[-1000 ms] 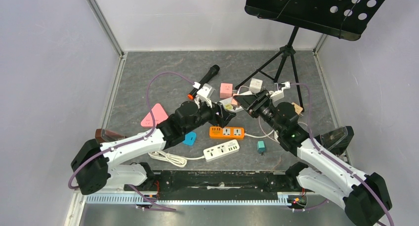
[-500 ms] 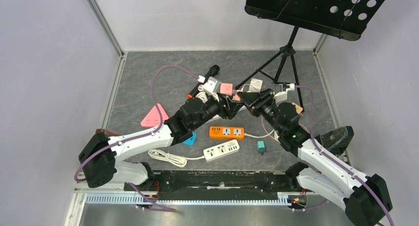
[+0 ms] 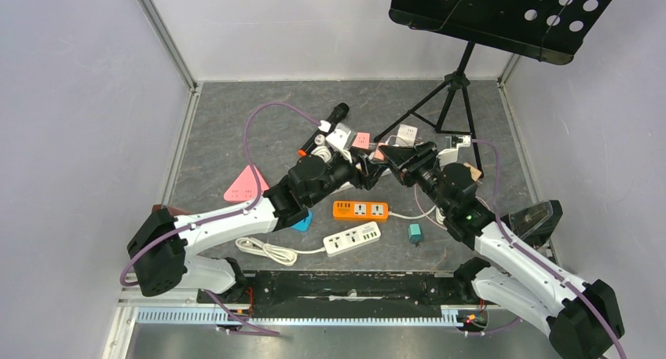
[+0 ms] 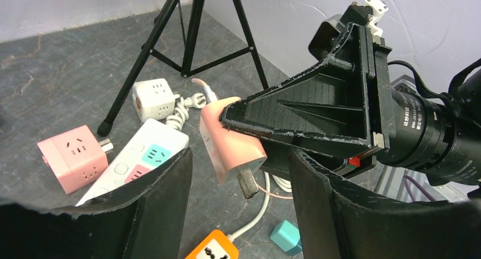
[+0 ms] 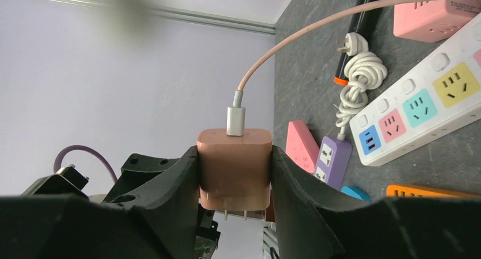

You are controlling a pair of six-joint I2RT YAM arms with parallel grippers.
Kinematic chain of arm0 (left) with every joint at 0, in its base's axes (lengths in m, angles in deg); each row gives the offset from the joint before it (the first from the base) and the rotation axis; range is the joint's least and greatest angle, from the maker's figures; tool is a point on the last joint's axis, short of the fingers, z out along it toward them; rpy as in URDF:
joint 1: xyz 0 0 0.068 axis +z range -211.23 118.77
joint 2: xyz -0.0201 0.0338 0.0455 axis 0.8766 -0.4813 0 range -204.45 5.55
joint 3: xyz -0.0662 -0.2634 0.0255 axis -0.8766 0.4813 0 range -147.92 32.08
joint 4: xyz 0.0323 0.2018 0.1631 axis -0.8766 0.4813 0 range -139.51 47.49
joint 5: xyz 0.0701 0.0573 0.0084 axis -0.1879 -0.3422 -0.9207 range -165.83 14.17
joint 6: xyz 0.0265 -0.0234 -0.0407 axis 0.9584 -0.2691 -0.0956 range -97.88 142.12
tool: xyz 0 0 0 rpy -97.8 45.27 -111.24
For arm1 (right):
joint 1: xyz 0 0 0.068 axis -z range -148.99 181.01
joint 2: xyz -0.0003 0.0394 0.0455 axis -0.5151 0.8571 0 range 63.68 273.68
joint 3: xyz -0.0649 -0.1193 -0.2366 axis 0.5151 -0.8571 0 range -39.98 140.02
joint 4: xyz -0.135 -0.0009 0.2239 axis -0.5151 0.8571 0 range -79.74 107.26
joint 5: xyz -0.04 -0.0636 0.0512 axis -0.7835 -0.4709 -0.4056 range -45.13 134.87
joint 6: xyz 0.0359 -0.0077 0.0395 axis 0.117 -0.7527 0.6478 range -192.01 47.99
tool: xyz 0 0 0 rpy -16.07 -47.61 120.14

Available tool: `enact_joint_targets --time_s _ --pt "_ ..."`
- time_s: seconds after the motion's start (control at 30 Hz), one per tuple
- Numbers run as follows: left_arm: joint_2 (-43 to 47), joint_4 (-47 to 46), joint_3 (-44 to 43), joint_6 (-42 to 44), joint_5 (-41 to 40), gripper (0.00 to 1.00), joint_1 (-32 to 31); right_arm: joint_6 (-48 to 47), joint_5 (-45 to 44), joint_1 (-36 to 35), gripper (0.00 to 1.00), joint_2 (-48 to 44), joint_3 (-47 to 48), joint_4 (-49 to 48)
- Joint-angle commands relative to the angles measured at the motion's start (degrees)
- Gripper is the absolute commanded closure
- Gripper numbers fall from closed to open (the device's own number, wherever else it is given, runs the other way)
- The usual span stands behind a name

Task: Insert the plug
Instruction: Pick up the plug from the center of the board.

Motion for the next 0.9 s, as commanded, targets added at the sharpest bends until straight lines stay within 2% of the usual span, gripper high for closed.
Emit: enact_joint_targets --time_s 0.0,0.17,0.33,0.4,0.53,0.6,0.67,0.7,0.87 --pt "0.43 -5.44 0.86 6.81 1.60 0.30 0.06 4.23 3.10 -0.88 0.61 -2.12 1.91 -1.52" --pt "0.27 -9.11 2.38 10.63 5.79 0.28 0.04 6.89 3.51 -0.86 0.61 -2.35 0.77 -2.60" --pt "-0.79 -10.50 1.80 9.74 3.19 0.30 0.04 7.10 4.41 -0.84 0.61 -1.90 0.94 -2.74" --pt "-1.06 -9.94 1.15 9.33 0.72 0.36 0.04 6.93 4.58 -0.88 0.61 -1.83 1.00 -2.66" --pt "-1.73 -8.44 0.34 9.99 -0.61 0.56 0.04 5.07 4.68 -0.82 0.55 -1.79 1.82 -1.12" --pt "-1.71 -6.97 0.04 11.07 -0.78 0.69 0.04 2.70 4.65 -0.80 0.46 -1.47 3.07 0.53" --pt "-1.14 -5.86 0.30 12.66 -0.84 0.92 0.04 -1.82 4.25 -0.74 0.33 -0.83 5.65 4.23" --pt "-0.73 -5.23 0.47 13.66 -0.83 0.98 0.06 -4.19 4.31 -0.76 0.30 -0.62 6.78 5.83" --pt "2.72 -3.89 2.49 20.06 0.60 0.98 0.13 -12.38 6.71 0.40 0.19 -0.78 7.58 8.36"
